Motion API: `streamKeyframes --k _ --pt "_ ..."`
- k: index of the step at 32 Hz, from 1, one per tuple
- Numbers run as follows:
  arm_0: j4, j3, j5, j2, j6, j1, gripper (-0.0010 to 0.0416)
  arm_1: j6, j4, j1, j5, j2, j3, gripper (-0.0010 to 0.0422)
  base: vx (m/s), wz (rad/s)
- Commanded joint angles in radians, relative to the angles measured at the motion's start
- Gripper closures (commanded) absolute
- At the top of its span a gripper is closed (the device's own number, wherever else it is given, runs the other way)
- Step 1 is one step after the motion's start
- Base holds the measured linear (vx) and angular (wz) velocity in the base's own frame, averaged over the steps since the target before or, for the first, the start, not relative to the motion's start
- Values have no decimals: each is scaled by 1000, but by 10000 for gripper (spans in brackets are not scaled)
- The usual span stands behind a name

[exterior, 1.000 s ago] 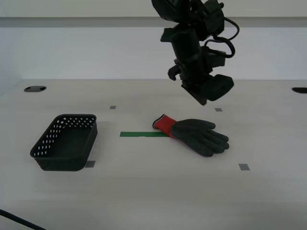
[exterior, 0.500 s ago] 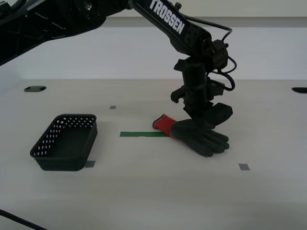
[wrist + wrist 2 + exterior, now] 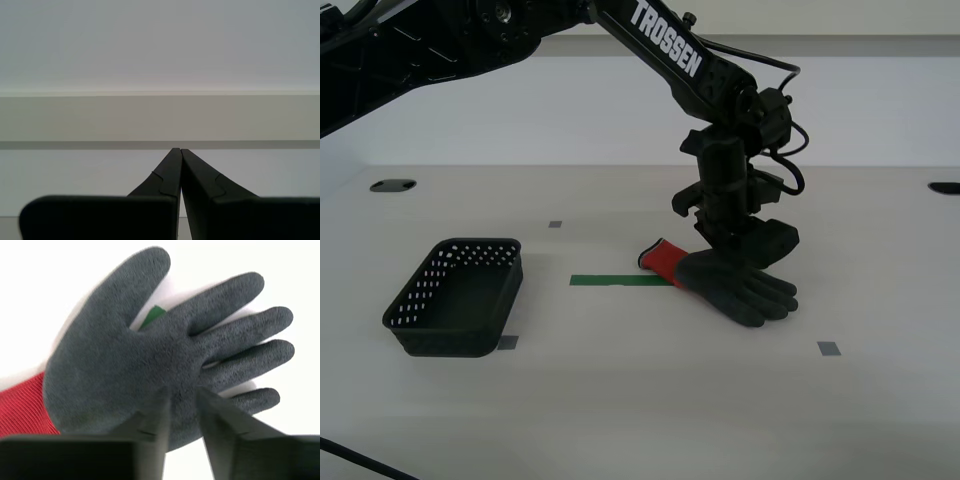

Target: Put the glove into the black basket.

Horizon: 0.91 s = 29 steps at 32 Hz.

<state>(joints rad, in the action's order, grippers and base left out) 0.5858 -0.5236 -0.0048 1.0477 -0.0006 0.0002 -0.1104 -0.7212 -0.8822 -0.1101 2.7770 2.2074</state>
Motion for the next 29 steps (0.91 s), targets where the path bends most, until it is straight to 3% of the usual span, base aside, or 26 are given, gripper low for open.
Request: streamKeyframes --k 1,2,3,4,8,16,29 --pt "4 -1 1 0 0 0 405 21 -8 0 2 0 1 268 0 0" --pt "4 -1 1 0 0 0 405 31 -7 0 8 0 1 226 0 0" --pt "4 -1 1 0 0 0 405 36 -7 0 19 0 0 212 0 0" --pt "4 -1 1 0 0 0 405 51 -6 -1 72 0 -4 165 0 0" --pt "4 -1 1 0 0 0 405 85 22 -2 84 0 -59 105 0 0" --pt "4 -1 1 0 0 0 405 102 80 -7 103 0 -103 143 0 0" --pt "4 -1 1 0 0 0 405 116 118 -28 102 0 -145 147 0 0"
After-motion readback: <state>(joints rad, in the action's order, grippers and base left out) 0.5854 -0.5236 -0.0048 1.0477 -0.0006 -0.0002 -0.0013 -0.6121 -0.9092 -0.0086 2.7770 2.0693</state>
